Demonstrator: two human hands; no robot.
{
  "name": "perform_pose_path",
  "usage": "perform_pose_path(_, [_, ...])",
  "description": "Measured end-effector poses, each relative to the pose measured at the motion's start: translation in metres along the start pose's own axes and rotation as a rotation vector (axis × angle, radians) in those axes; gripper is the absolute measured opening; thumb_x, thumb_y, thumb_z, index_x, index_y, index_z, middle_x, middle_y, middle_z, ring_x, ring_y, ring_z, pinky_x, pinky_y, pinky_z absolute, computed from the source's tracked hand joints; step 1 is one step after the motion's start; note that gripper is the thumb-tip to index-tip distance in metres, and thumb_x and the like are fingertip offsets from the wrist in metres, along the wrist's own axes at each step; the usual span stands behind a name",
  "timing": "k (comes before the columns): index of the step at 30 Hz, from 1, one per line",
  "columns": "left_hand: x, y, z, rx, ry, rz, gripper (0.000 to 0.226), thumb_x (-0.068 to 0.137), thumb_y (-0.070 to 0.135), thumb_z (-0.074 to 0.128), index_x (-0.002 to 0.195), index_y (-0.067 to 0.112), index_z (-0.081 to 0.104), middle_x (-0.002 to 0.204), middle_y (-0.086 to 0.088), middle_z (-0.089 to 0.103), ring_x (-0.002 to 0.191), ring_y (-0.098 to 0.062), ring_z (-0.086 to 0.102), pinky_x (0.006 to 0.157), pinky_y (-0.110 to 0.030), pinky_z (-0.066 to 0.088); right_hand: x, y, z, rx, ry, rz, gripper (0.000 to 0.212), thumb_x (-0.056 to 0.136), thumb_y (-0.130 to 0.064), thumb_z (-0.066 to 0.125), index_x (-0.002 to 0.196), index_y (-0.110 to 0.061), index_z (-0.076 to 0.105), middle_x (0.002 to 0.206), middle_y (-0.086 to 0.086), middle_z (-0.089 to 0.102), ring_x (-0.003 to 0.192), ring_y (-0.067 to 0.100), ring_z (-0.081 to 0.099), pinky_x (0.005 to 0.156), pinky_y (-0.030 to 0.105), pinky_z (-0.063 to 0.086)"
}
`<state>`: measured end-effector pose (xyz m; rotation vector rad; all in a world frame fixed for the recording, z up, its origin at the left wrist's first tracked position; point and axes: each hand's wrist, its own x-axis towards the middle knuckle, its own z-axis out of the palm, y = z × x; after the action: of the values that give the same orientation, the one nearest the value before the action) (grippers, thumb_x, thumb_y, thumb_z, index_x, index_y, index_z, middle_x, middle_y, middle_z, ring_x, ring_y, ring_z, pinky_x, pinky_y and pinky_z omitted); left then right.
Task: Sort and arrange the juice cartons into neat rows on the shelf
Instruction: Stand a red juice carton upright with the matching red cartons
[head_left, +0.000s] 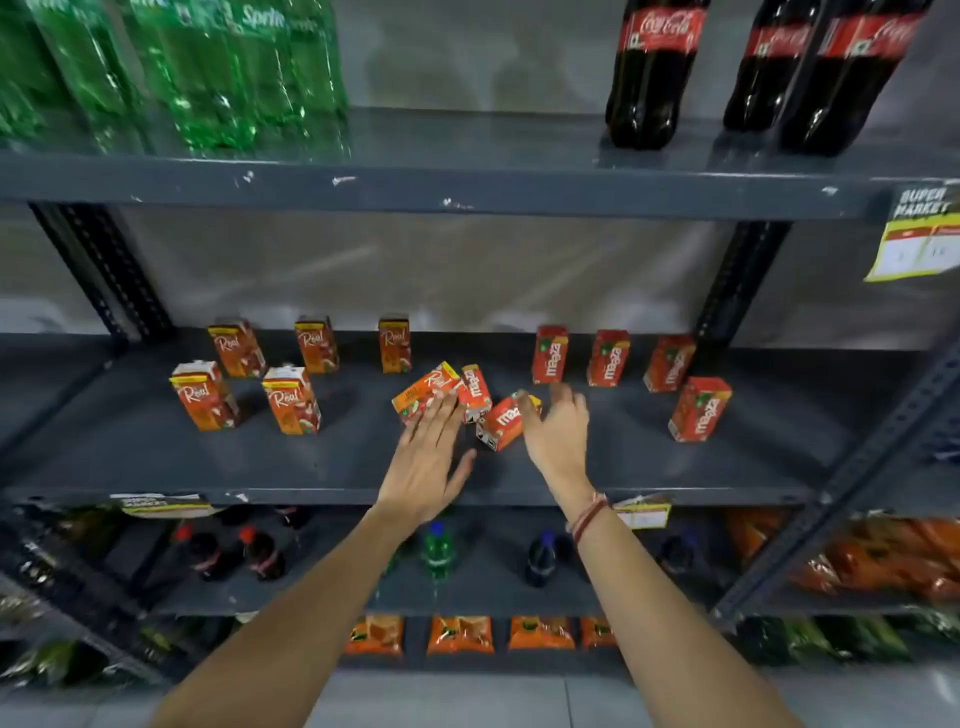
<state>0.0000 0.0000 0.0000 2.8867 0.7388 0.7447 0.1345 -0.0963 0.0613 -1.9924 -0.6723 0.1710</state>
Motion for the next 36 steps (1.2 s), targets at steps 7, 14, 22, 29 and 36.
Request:
perform_pose_path(7, [-0.001, -0.01, 0.047, -0.017, -0.276, -0.21, 0.069, 0.095, 0.05, 0.029, 0.146, 0.006, 0.014, 0.157, -0.011, 0.015, 0.144, -0.022, 0.008, 0.116, -0.04, 0.01, 0.028, 0.01, 0.049, 0.098, -0.268, 0.507, 0.07, 0.074, -0.045, 0.072, 0.126, -0.001, 0.053, 0.131, 0.019, 0.054, 0.116, 0.034, 0.056, 0.098, 0.044, 0.049])
perform_pose_path(14, [0.001, -0.018, 0.065, -0.015, -0.279, -0.218, 0.071, 0.093, 0.055, 0.026, 0.145, 0.007, 0.02, 0.155, -0.01, 0.021, 0.144, -0.021, 0.013, 0.117, -0.039, 0.008, 0.044, 0.022, 0.075, -0.014, -0.215, 0.606, 0.086, 0.066, -0.045, 0.08, 0.133, -0.005, 0.043, 0.138, 0.017, 0.047, 0.127, 0.035, 0.046, 0.109, 0.045, 0.039])
perform_pose_path(22, [-0.001, -0.017, 0.066, 0.03, -0.229, -0.202, 0.067, 0.094, 0.051, 0.03, 0.143, 0.005, 0.026, 0.153, -0.012, 0.028, 0.142, -0.022, 0.019, 0.117, -0.039, 0.012, 0.066, 0.021, 0.079, 0.086, -0.326, 0.698, 0.086, 0.063, -0.03, 0.086, 0.132, -0.001, 0.043, 0.138, 0.016, 0.05, 0.126, 0.032, 0.048, 0.105, 0.041, 0.043])
perform_pose_path(29, [-0.002, -0.017, 0.065, 0.047, -0.236, -0.187, 0.067, 0.094, 0.05, 0.028, 0.143, 0.004, 0.026, 0.152, -0.013, 0.028, 0.142, -0.023, 0.021, 0.117, -0.04, 0.014, 0.05, 0.039, 0.079, 0.205, -0.292, 0.517, 0.077, 0.057, -0.019, 0.09, 0.121, -0.003, 0.05, 0.123, 0.01, 0.063, 0.112, 0.024, 0.06, 0.092, 0.031, 0.046])
perform_pose_path(36, [-0.001, -0.017, 0.065, 0.059, -0.228, -0.18, 0.071, 0.091, 0.053, 0.021, 0.142, 0.004, 0.029, 0.15, -0.014, 0.032, 0.14, -0.024, 0.025, 0.116, -0.04, 0.016, 0.012, 0.064, 0.053, 0.419, -0.425, 0.285, 0.068, 0.057, -0.011, 0.088, 0.113, -0.014, 0.049, 0.099, 0.001, 0.068, 0.099, 0.017, 0.066, 0.083, 0.023, 0.05])
